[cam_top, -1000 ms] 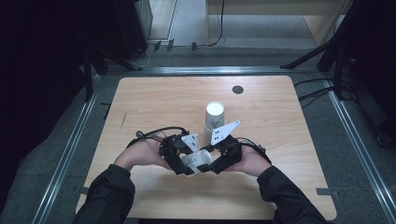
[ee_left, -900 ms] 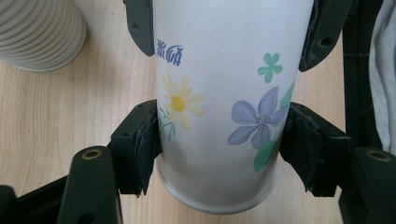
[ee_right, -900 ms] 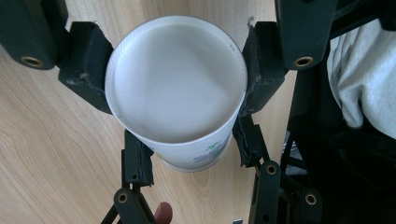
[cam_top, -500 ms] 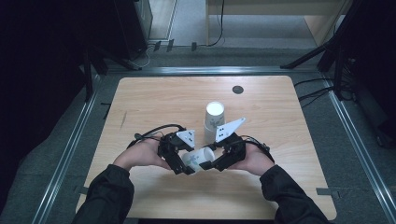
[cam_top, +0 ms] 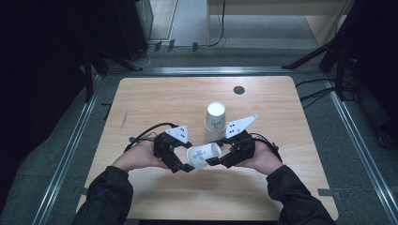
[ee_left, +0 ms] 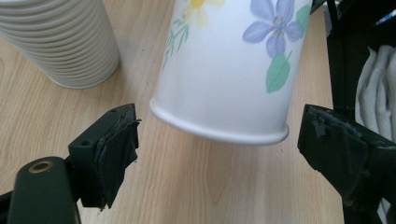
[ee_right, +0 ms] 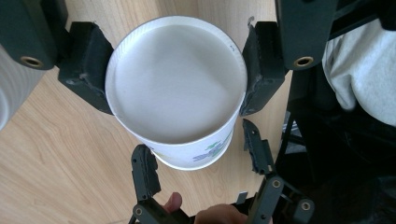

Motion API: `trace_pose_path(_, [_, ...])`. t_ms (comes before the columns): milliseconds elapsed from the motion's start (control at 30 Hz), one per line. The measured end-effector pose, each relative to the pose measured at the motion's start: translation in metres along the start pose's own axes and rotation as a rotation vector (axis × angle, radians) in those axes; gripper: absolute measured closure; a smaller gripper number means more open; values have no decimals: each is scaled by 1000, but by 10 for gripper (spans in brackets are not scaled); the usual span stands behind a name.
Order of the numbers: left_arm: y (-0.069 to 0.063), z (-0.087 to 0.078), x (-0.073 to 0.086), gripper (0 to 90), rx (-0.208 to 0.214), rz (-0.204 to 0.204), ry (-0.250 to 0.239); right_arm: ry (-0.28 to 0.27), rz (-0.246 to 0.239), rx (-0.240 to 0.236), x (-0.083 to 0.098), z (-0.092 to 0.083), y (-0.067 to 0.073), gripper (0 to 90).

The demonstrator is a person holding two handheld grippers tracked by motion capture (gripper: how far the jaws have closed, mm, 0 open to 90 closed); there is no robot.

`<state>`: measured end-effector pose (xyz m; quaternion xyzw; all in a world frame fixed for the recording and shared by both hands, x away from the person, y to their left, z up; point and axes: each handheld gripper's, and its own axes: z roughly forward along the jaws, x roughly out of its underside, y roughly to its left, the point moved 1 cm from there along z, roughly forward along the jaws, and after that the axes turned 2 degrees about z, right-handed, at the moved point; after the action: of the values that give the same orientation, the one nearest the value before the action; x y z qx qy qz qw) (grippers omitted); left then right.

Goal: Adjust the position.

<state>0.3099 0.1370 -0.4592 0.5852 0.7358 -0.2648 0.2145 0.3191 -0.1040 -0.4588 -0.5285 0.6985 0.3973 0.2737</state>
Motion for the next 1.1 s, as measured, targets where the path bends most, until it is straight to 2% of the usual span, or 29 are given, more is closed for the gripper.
trace_pose_path(33, [1,0,2,126,9,-12,-27,-3,1,3,0,-2,0,349])
trace_pose_path(100, [1,0,3,126,13,-21,-40,-12,3,-2,0,-4,0,349])
trace_pose_path(133, [1,1,4,126,19,-35,-68,-16,3,-2,0,-4,0,349])
trace_pose_path(300, [-1,3,6,121,11,-40,-107,-26,5,-5,-1,-8,0,349])
trace_pose_path(467, [-3,4,11,122,37,-76,-173,-50,5,-30,-3,-10,0,349])
trace_pose_path(700, [-5,9,13,122,36,-68,-229,-51,4,-56,-6,-7,1,349])
trace_pose_path(833, [-3,9,14,131,57,-73,-273,-63,9,-81,-8,-6,1,349])
trace_pose_path(867, [-4,10,15,132,54,-62,-281,-65,7,-80,-8,-5,1,349])
trace_pose_path(1033, [-6,10,14,147,55,-46,-296,-62,7,-92,-9,-3,1,349])
trace_pose_path(1100, [-7,11,13,186,54,-32,-291,-60,6,-96,-9,-1,1,349])
